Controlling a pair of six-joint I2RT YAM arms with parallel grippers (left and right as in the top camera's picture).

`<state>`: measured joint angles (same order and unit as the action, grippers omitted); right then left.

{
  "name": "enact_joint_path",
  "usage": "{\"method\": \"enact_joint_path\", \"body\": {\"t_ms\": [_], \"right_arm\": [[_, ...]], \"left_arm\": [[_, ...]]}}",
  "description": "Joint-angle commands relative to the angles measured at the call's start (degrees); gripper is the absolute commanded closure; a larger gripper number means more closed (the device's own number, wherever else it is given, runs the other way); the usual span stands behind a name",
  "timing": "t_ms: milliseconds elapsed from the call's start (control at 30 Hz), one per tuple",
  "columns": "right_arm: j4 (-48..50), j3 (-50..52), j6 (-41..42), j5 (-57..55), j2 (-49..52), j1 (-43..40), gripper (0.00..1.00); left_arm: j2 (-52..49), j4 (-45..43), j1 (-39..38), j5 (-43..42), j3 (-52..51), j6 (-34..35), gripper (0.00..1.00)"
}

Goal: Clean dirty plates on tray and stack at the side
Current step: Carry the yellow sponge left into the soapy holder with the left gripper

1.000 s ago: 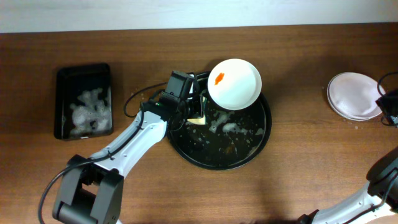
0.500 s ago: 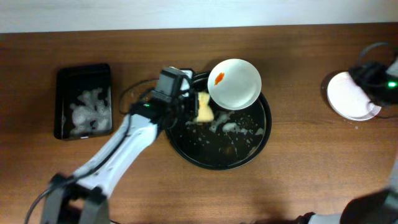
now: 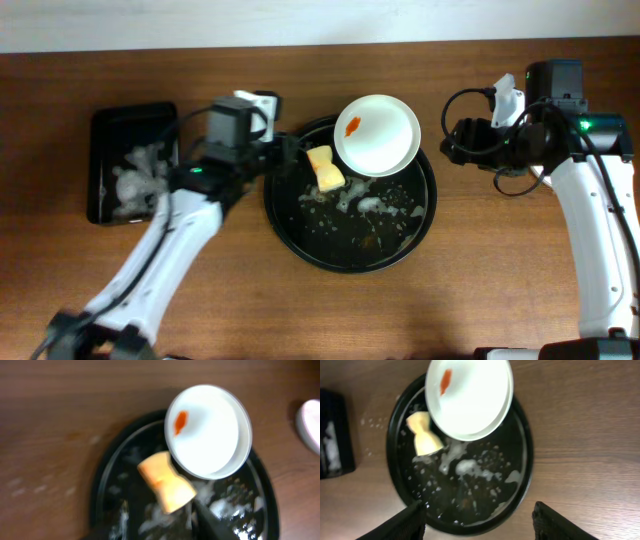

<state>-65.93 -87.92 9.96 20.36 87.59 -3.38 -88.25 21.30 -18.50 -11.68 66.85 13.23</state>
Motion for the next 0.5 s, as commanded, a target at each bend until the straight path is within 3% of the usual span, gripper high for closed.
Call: {"method": "enact_joint_path", "body": {"t_ms": [0, 167, 467], "right_arm": [[-0.66, -0.15, 1.05, -2.43, 0.33, 0.00, 0.30], [-1.95, -0.15, 1.03, -2.45, 0.33, 0.00, 0.30], [-2.32, -0.11, 1.03, -2.45, 0.33, 0.00, 0.30]], "left_arm": [[-9.09, -5.29, -6.38, 3.19, -0.17, 6.88, 0.49], [-17.68, -11.28, -10.27, 6.91, 1.77, 15.52, 0.48], [-25.49, -11.58, -11.50, 10.14, 3.93, 16.11, 0.49]]}}
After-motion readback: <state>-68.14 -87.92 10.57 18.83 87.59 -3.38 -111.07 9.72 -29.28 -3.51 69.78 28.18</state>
